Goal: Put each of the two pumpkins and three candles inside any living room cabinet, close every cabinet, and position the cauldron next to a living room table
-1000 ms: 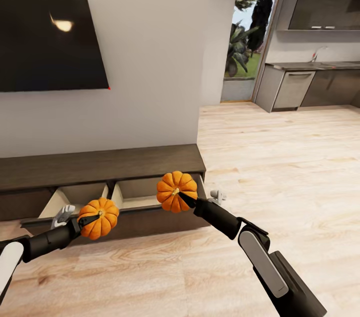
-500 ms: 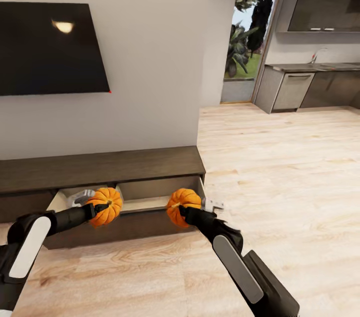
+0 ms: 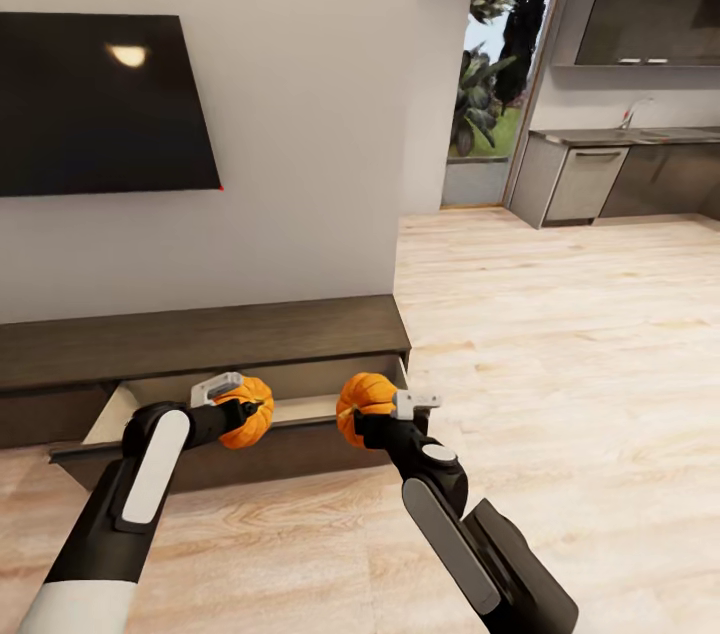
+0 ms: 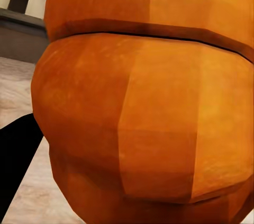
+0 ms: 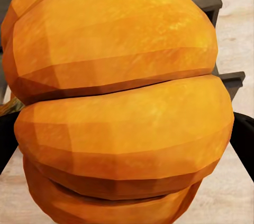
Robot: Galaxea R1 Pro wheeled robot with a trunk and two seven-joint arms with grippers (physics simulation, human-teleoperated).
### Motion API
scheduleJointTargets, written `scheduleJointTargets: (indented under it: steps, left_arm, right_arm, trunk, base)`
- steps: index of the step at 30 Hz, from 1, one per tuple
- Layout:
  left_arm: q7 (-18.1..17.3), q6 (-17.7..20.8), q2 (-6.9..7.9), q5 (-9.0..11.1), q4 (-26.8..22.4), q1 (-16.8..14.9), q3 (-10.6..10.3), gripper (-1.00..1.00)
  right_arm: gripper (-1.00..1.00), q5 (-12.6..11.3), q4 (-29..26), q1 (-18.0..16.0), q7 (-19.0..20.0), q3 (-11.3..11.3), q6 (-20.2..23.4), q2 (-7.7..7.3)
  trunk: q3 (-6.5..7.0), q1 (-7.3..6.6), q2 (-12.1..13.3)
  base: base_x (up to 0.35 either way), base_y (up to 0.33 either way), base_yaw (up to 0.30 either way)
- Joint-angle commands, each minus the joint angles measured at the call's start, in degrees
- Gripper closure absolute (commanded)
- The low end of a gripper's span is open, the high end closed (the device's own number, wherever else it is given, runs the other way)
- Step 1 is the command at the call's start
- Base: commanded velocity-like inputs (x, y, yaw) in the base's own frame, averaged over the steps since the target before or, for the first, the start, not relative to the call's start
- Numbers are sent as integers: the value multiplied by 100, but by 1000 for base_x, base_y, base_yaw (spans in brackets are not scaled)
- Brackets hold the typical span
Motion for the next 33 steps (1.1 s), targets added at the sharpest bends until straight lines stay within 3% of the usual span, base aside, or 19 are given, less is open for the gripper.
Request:
scheduleJointTargets:
  steps: [1, 8, 22, 33]
  left_arm:
    - [69, 19, -7, 51, -14, -2, -10, 100]
    - [64, 17, -18, 54, 1, 3, -73, 100]
    - [75, 22, 26, 90, 13, -11, -42, 100]
    - [78, 20, -37, 75, 79, 55, -82, 100]
  right_arm:
    - [100, -44, 0, -7, -62, 11, -2, 1]
    - [100, -38, -7, -7, -49, 21, -19, -3]
    - [100, -23, 0, -7, -68, 13, -31, -6]
    - [100, -29, 90, -7, -73, 20, -152, 11]
  trunk:
    - [-6, 0, -4]
    - [-6, 0, -4]
    - [-6, 0, -4]
    - [-6, 0, -4]
  base:
    - [0, 0, 0]
    - [66, 0, 0]
    - [322, 0, 5]
    - [140, 0, 249]
